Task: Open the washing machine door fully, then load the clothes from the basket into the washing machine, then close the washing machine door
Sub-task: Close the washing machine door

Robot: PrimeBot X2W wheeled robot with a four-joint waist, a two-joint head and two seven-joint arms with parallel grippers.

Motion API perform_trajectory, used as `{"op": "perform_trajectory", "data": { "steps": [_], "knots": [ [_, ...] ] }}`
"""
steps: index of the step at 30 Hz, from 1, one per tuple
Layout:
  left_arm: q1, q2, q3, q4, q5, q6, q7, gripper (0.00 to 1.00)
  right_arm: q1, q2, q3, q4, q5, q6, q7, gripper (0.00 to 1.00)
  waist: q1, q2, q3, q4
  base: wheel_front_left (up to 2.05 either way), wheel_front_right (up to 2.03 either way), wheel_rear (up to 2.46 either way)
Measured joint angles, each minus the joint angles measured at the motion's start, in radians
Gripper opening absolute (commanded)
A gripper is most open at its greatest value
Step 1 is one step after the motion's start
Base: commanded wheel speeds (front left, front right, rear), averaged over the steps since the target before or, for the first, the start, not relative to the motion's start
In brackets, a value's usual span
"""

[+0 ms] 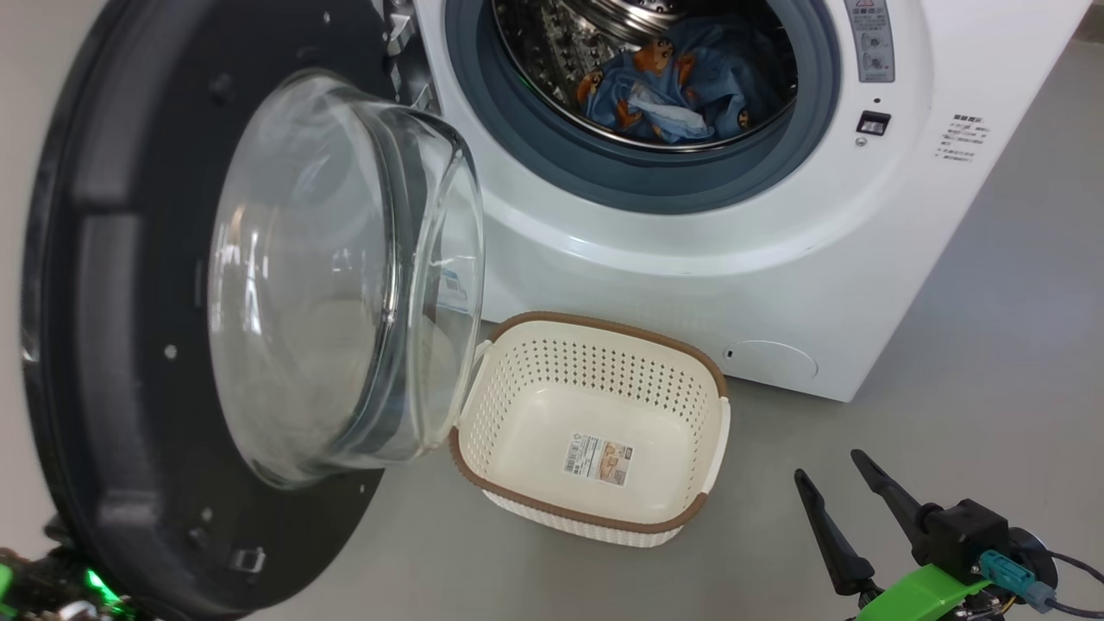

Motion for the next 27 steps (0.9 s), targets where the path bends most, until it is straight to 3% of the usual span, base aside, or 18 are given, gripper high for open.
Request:
{"op": "perform_trajectory", "data": {
  "steps": [15, 27],
  "knots": [
    [0.065, -0.065, -0.147, -0.148, -0.011, 0.000, 0.005, 0.00, 0.000, 0.032, -0.006, -0.001, 0.000, 0.000, 0.000, 1.00, 0.0000, 0.0000, -0.020, -0.052, 0.00, 0.00, 0.00],
    [0.086, -0.069, -0.420, -0.198, -0.035, 0.000, -0.161, 0.00, 0.004, 0.053, -0.019, -0.001, 0.000, 0.000, 0.000, 1.00, 0.0000, 0.0000, -0.039, -0.154, 0.00, 0.00, 0.00]
  ]
}}
